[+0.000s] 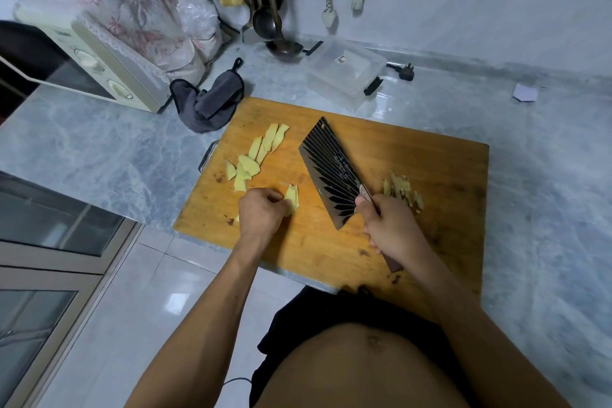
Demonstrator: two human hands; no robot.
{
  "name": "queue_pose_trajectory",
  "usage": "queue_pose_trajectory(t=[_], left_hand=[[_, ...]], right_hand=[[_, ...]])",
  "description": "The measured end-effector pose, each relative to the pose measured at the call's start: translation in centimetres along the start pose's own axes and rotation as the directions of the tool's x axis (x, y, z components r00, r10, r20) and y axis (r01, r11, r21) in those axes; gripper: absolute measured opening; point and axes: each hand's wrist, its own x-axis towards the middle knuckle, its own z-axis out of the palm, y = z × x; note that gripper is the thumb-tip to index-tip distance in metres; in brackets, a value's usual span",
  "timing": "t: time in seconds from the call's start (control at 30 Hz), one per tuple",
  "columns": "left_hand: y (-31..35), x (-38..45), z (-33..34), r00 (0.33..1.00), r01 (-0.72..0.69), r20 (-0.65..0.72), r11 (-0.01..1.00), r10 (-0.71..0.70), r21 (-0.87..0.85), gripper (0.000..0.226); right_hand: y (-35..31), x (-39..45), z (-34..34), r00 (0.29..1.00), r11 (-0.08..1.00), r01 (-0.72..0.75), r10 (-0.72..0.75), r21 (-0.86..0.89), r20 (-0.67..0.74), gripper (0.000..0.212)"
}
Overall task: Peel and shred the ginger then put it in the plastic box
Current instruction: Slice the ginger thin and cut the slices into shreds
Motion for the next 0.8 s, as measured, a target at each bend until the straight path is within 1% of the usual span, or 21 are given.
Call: queue_pose_trajectory(t=[0.07, 0.13, 0.17, 0.2, 0.27, 0.33, 0.4, 0.47, 0.53, 0.6, 0.7, 0.73, 0.8], left_hand=[[0.5, -0.1, 0.6, 0.998, 0.068, 0.023, 0.994, -0.066, -0.09, 0.003], [0.8, -0.4, 1.2, 0.985, 0.167, 0.077, 0.959, -0.154, -0.229, 0.006], [0.4, -0.6, 1.3, 0.987, 0.16, 0.065, 0.955, -0.148, -0.25, 0.006], [-0.1, -1.0, 1.0, 0.995, 0.095, 0.018, 0.975, -0.093, -0.201, 0.01], [-1.9, -1.8, 0.0, 0.992, -0.087, -0.086, 0.996, 0.089, 0.033, 0.018], [-3.8, -2.5, -1.1, 0.962, -0.204, -0.132, 0.948, 0.24, 0.243, 0.022], [-5.2, -2.9, -1.6, 0.941, -0.254, -0.124, 0.902, 0.314, 0.35, 0.025], [-5.9, -3.1, -1.7, 0.936, -0.287, -0.082, 0.875, 0.344, 0.389, 0.025], [-6.1, -2.8, -1.7, 0.938, -0.296, -0.056, 0.877, 0.341, 0.379, 0.028], [-6.2, -1.9, -1.8, 0.931, -0.312, -0.06, 0.868, 0.361, 0.386, 0.032], [-6.2, -0.3, -1.9, 0.922, -0.286, -0.094, 0.826, 0.375, 0.486, 0.037], [-6.0, -0.2, -2.0, 0.918, -0.28, -0.117, 0.828, 0.379, 0.485, 0.038], [-5.7, -0.3, -1.9, 0.901, -0.325, -0.121, 0.833, 0.417, 0.447, 0.04]], right_hand=[[-0.1, -0.3, -0.3, 0.998, 0.991, 0.058, -0.059, -0.118, -0.008, 0.041], [0.0, -0.6, -0.5, 0.995, 0.973, 0.102, -0.104, -0.208, 0.0, 0.04], [0.0, -0.7, -0.6, 0.993, 0.965, 0.113, -0.116, -0.235, 0.001, 0.04], [0.1, -0.7, -0.6, 0.992, 0.96, 0.119, -0.124, -0.252, -0.001, 0.041], [0.2, -0.7, -0.7, 0.992, 0.956, 0.122, -0.129, -0.266, -0.007, 0.039], [0.0, -0.6, -0.7, 0.991, 0.954, 0.127, -0.136, -0.272, -0.015, 0.038], [-0.5, -0.4, -0.5, 0.987, 0.954, 0.149, -0.16, -0.262, -0.019, 0.038], [-1.2, -0.3, -0.3, 0.985, 0.959, 0.166, -0.174, -0.228, -0.015, 0.039], [-1.9, -0.2, 0.0, 0.983, 0.96, 0.177, -0.182, -0.218, -0.004, 0.039], [-2.4, -0.1, 0.2, 0.98, 0.96, 0.194, -0.197, -0.2, 0.009, 0.04], [-2.3, 0.0, 0.2, 0.984, 0.967, 0.18, -0.178, -0.18, 0.03, 0.044], [-2.1, 0.0, 0.1, 0.985, 0.967, 0.171, -0.168, -0.187, 0.033, 0.044], [-1.7, -0.1, -0.3, 0.987, 0.966, 0.158, -0.156, -0.202, 0.027, 0.041]])
